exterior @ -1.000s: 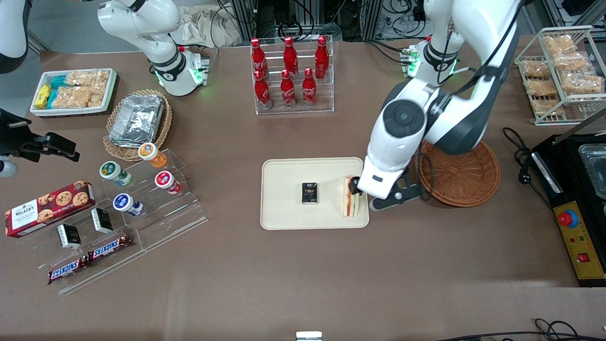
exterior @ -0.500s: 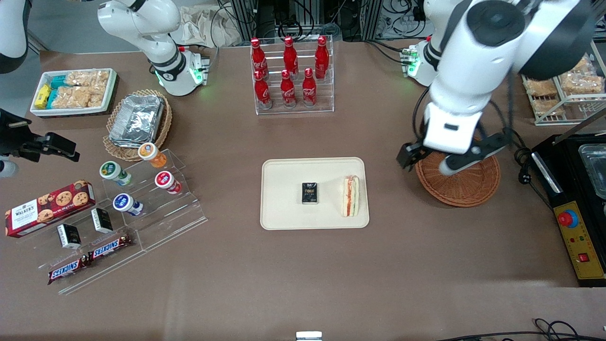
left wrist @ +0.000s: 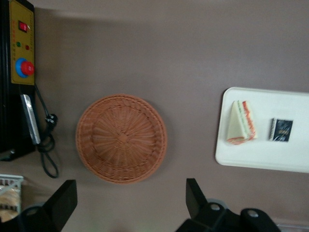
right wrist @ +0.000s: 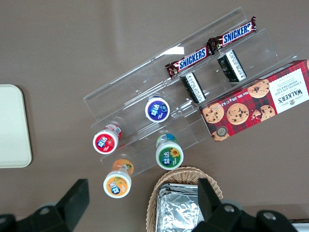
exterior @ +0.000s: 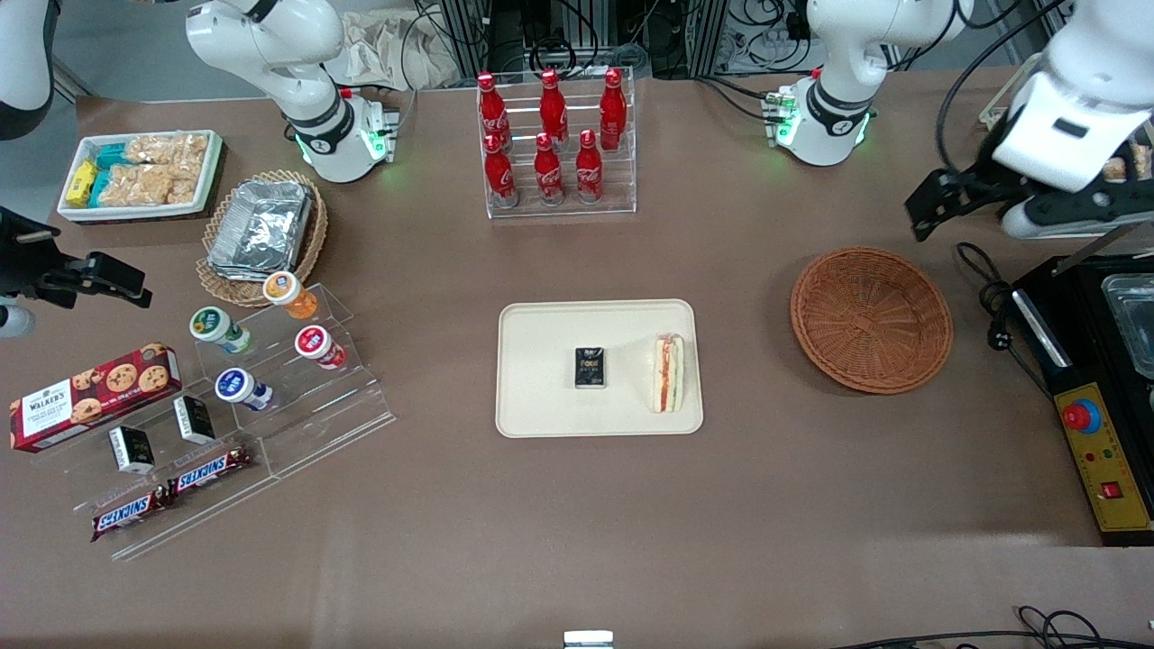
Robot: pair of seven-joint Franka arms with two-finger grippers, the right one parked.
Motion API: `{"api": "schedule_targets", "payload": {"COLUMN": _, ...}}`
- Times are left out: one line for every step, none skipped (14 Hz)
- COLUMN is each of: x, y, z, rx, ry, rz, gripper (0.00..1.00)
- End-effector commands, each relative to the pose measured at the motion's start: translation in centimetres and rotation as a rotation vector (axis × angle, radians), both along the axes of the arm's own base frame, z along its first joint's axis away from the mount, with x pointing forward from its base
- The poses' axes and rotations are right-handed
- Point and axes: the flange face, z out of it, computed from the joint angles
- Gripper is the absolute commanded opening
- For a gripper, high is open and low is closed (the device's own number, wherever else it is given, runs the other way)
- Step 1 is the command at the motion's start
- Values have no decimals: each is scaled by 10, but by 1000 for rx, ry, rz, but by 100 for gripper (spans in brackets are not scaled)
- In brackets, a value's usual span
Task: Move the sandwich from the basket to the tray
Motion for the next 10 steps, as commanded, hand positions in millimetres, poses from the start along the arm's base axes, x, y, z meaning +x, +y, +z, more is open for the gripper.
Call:
{"api": "schedule_targets", "payload": {"x": -35, "y": 46, "z": 8, "rx": -27, "ry": -2, "rz": -153, "gripper": 100}}
{"api": "schedule_targets", "payload": {"x": -37, "y": 63, "z": 9, "rx": -31, "ry": 9, "rz": -201, "gripper": 100}}
{"api": "schedule_targets", "payload": {"x": -36, "y": 74, "z": 8, "rx": -35, "ry": 21, "rz": -199, "gripper": 100}}
{"api": "schedule_targets", "payload": {"x": -34, "y": 73, "z": 9, "rx": -34, "ry": 23, "rz": -190, "gripper": 100}}
{"api": "schedule_targets", "payload": {"x": -30, "y": 73, "z": 8, "rx": -31, "ry": 27, "rz": -181, "gripper": 100}}
{"api": "schedule_targets", "payload": {"x": -25, "y": 71, "z": 9, "rx": -28, "ry": 24, "rz": -180, "gripper": 100}}
{"api": "schedule_targets", "payload": {"x": -19, "y": 67, "z": 5, "rx": -25, "ry": 33, "rz": -181, "gripper": 100}}
{"api": "schedule_targets", "payload": {"x": -19, "y": 62, "z": 4, "rx": -23, "ry": 34, "rz": -181, "gripper": 100}}
{"api": "schedule_targets", "payload": {"x": -19, "y": 55, "z": 3, "rx": -20, "ry": 37, "rz": -182, "gripper": 100}}
{"api": "schedule_targets", "payload": {"x": -19, "y": 55, "z": 2, "rx": -20, "ry": 39, "rz": -182, "gripper": 100}}
